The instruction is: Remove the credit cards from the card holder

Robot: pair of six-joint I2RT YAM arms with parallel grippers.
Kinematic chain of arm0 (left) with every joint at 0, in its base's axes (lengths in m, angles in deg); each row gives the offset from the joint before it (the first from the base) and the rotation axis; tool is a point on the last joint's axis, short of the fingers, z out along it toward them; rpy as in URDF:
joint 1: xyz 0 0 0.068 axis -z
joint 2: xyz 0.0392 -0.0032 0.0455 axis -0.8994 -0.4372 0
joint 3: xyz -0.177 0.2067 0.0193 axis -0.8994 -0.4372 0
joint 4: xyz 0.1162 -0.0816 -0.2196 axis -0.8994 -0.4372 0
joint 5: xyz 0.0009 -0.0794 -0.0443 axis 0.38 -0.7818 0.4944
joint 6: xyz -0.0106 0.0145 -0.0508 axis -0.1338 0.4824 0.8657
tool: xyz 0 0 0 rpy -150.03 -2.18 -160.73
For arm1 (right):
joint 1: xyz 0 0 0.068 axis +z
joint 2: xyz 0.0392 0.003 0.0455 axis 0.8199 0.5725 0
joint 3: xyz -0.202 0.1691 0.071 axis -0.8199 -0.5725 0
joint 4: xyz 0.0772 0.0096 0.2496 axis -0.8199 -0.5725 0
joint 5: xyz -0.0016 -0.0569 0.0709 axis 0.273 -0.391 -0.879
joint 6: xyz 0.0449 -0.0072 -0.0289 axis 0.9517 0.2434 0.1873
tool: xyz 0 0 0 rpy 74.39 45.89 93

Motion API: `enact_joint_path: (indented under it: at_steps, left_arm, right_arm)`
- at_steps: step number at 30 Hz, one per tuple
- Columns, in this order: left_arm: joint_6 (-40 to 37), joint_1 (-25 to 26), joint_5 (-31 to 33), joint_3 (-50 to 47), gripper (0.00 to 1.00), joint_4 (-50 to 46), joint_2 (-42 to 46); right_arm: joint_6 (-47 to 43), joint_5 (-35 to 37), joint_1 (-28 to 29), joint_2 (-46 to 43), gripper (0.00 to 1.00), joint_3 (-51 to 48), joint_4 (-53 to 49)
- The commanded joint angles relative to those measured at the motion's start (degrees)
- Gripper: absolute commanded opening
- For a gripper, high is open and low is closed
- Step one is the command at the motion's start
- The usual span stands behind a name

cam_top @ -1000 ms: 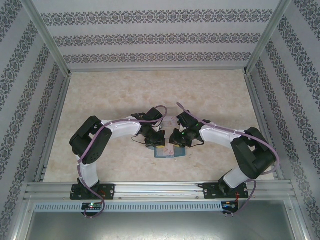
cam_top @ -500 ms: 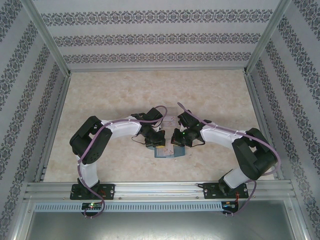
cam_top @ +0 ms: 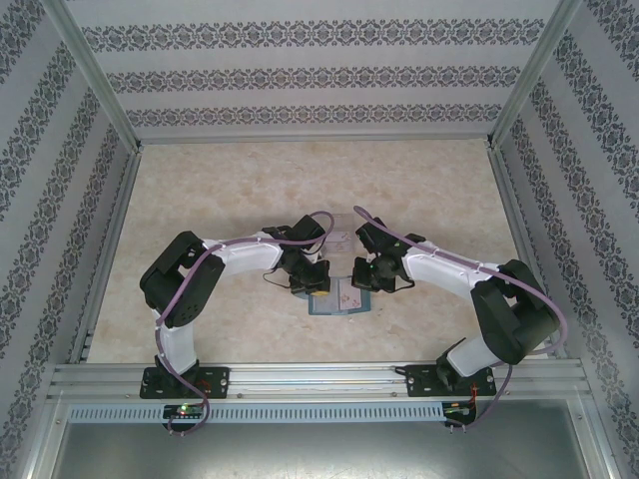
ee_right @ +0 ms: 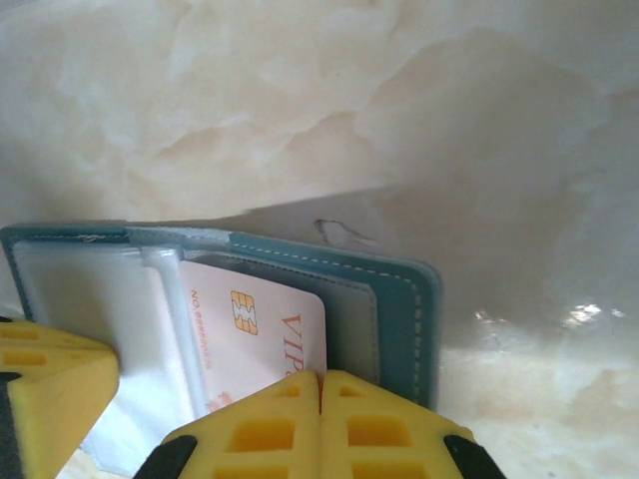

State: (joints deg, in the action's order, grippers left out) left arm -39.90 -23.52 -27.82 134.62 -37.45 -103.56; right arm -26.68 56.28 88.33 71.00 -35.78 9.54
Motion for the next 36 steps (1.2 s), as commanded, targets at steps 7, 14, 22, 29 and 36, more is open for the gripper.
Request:
enact_joint_path:
  at_steps: [7,14,22,29,36]
  left_arm:
    - [-0.7,0.8,1.3,0.1,0.0,-3.6,-1.8]
    - [-0.7,0.9,1.3,0.0,0.0,-3.5,-1.7]
    - [-0.7,0.9,1.1,0.0,0.0,-3.3,-1.7]
    - [-0.8,0.9,1.1,0.2,0.0,-3.4,-1.6]
    - [-1.0,0.8,0.8,1.0,0.0,-3.7,-1.8]
  right_arm:
    - [-0.6,3.9,2.6,-0.4,0.0,2.4,-3.9]
    - [2.8,-1.2,3.1,-1.2,0.07,1.3,-0.1]
    - [4.9,-6.6,3.3,-2.7,0.14,0.3,1.4]
    - [5.6,-7.0,3.8,-3.0,0.14,-0.3,1.1]
    - [5.3,-5.9,4.0,-3.5,0.11,0.0,-0.1]
